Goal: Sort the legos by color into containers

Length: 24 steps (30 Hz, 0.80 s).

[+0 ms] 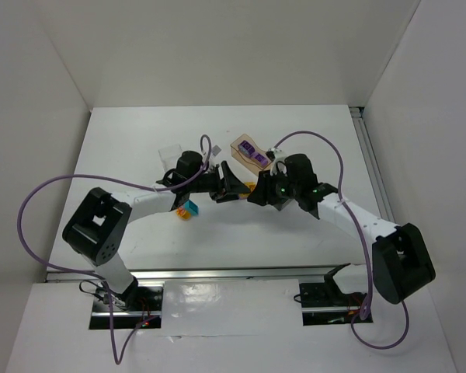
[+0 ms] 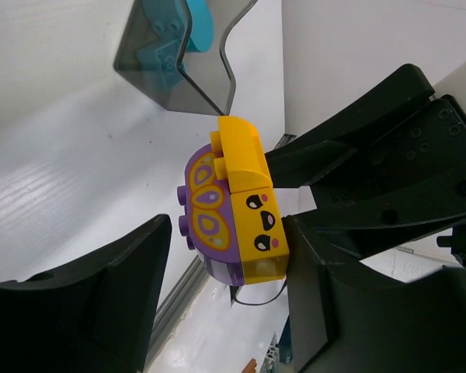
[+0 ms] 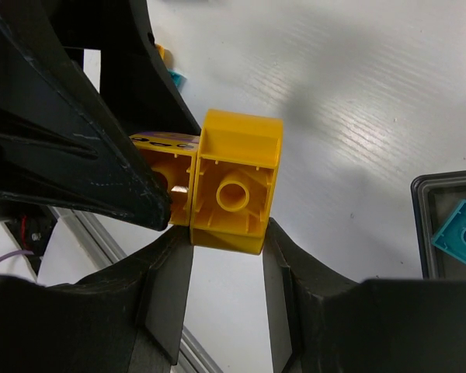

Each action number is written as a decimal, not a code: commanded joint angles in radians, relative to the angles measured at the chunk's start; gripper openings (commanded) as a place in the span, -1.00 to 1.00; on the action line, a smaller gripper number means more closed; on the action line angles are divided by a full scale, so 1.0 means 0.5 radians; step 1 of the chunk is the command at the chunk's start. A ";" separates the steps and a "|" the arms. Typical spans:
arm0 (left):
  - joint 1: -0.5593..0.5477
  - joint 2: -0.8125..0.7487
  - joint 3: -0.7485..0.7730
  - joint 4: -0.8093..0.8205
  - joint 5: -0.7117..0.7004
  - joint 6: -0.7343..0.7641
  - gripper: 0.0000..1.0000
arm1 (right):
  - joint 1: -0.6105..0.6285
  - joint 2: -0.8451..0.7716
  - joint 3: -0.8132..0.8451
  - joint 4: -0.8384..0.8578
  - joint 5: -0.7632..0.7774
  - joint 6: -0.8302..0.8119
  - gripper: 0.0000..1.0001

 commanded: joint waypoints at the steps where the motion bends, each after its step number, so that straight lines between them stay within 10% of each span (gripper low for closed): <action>1: -0.010 0.003 0.022 0.064 0.006 0.020 0.32 | 0.033 0.001 0.104 0.083 -0.020 0.000 -0.45; 11: -0.010 -0.037 0.059 -0.070 -0.034 0.081 -0.32 | 0.052 0.001 0.122 0.043 0.005 0.001 -0.45; 16: 0.015 -0.077 0.102 -0.310 -0.129 0.164 -0.95 | 0.052 -0.134 0.122 -0.027 0.152 -0.024 -0.48; 24: 0.101 -0.138 0.197 -0.699 -0.328 0.327 -1.00 | 0.015 -0.290 0.140 -0.132 0.173 -0.003 -0.48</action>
